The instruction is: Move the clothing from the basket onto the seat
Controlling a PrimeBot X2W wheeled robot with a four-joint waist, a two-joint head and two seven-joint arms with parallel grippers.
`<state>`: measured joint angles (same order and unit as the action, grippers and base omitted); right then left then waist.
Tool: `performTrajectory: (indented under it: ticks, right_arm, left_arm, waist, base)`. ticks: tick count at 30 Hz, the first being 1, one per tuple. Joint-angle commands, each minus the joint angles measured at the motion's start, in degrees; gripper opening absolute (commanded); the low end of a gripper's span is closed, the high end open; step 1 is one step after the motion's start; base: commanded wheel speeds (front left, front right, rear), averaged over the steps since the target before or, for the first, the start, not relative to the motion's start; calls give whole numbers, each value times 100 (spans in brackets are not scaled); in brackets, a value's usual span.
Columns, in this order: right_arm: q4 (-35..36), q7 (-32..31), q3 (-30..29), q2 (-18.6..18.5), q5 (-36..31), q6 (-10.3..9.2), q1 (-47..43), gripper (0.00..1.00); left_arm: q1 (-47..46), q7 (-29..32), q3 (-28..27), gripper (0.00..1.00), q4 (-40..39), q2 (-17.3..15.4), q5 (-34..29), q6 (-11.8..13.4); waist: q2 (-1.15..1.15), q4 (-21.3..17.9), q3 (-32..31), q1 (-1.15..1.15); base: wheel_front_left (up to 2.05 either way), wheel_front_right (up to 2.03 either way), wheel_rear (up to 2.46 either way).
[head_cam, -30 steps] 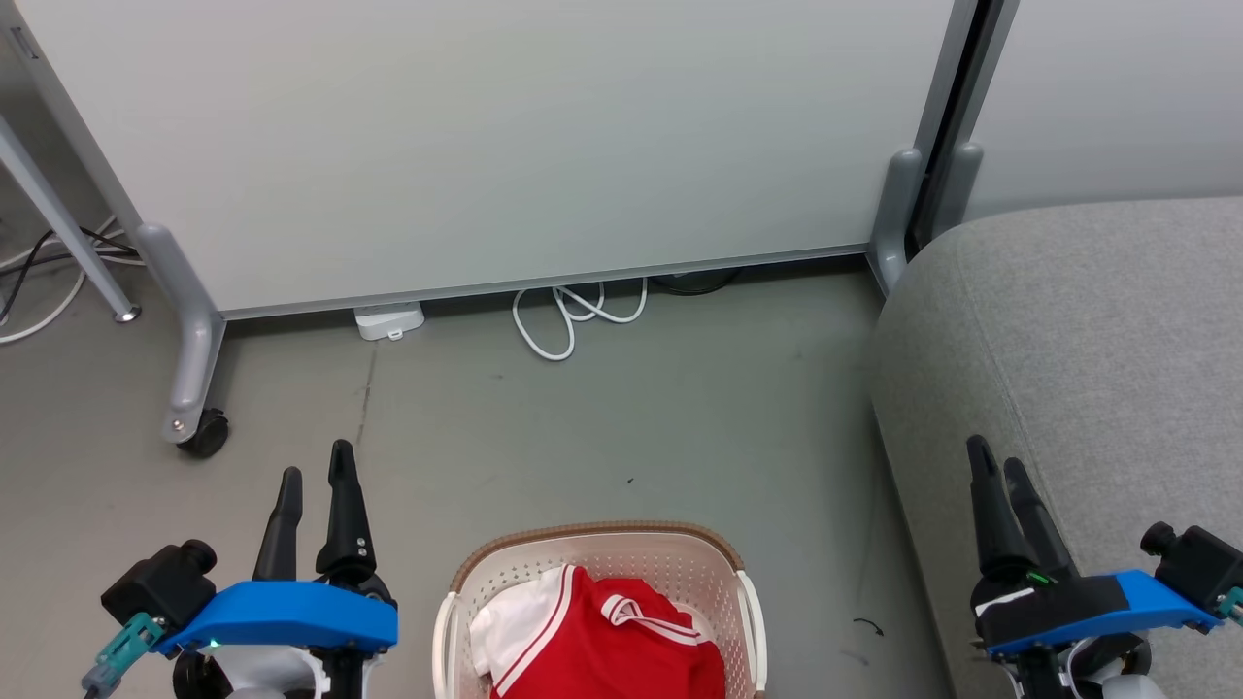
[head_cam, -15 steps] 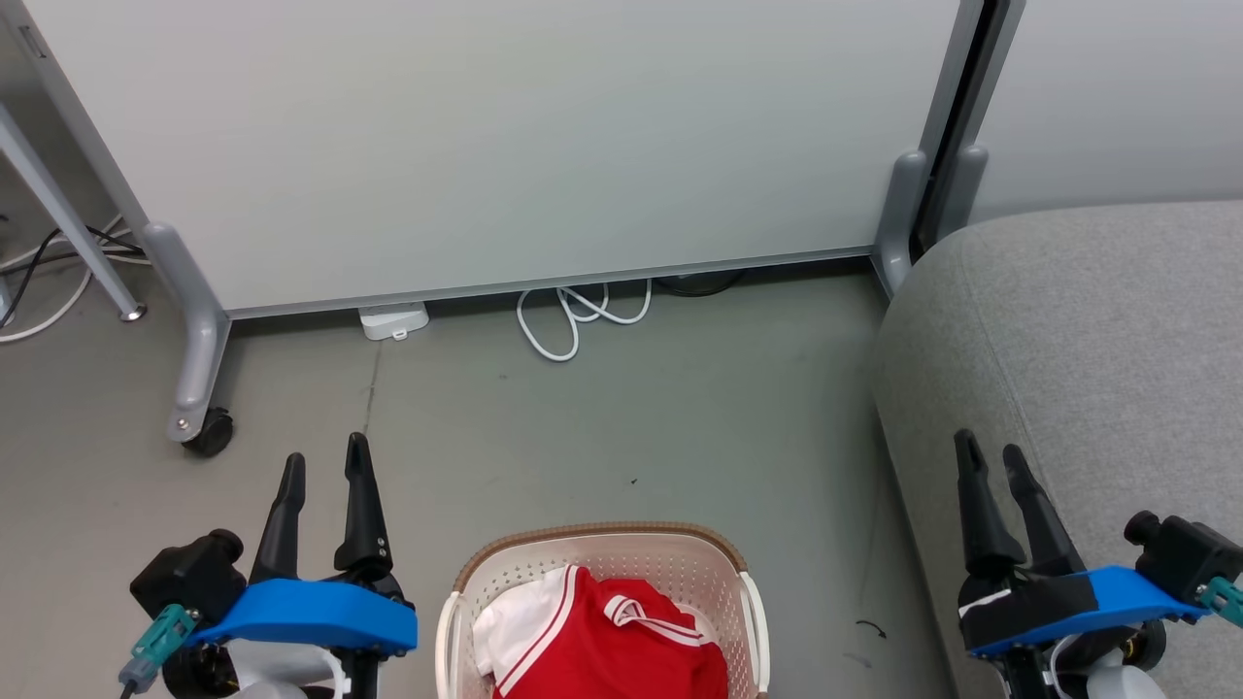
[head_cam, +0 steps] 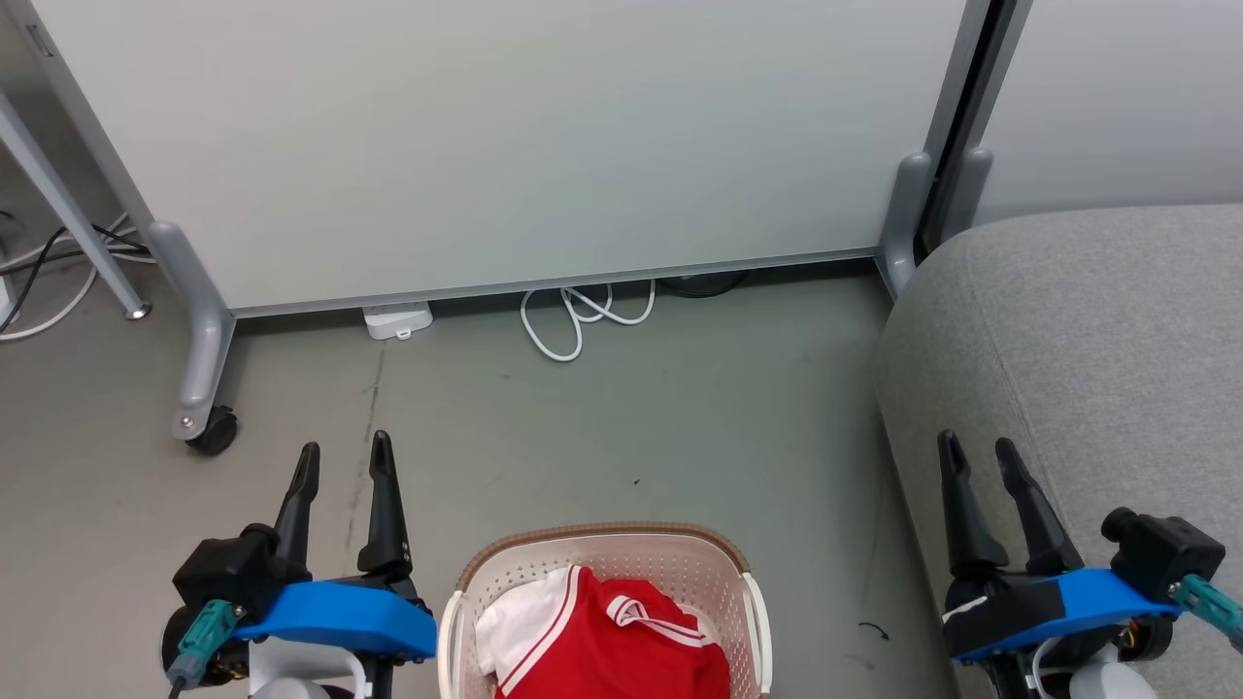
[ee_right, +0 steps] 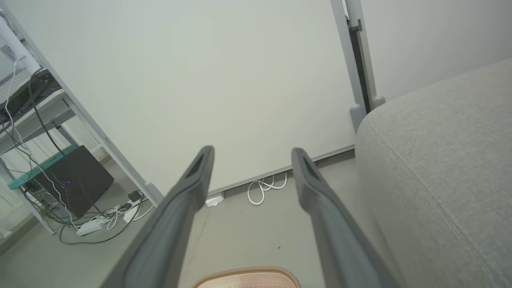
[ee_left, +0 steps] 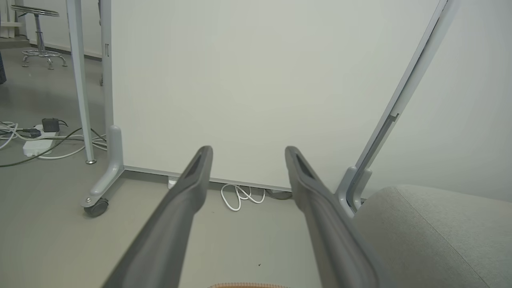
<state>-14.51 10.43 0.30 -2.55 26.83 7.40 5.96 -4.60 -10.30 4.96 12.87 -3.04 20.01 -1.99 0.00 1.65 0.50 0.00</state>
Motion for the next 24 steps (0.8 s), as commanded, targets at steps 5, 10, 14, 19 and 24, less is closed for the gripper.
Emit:
performTrajectory:
  ticks: [5,10,14,19,24]
  right_arm:
    - [-18,100,19,-43,-386,11,138,100]
    - [-56,148,27,-43,-621,12,136,100]
    - [-74,203,42,-45,-816,13,154,100]
    - [-114,260,66,-46,-1029,13,167,100]
    - [-154,311,76,-47,-1252,14,187,100]
  left_arm:
    - [-122,-116,67,100,16,-60,-362,51]
    - [-117,-165,98,100,52,-74,-569,80]
    - [-121,-214,139,100,78,-80,-762,105]
    - [-130,-268,187,100,99,-89,-991,112]
    - [-140,-323,222,100,117,-93,-1211,131]
  waist:
    - [0,9,-5,0]
    - [0,11,-10,0]
    - [0,13,-13,0]
    - [0,21,-9,0]
    - [0,30,-7,0]
  base:
    - [0,0,0]
    - [0,0,0]
    - [0,0,0]
    - [0,0,0]
    - [0,0,0]
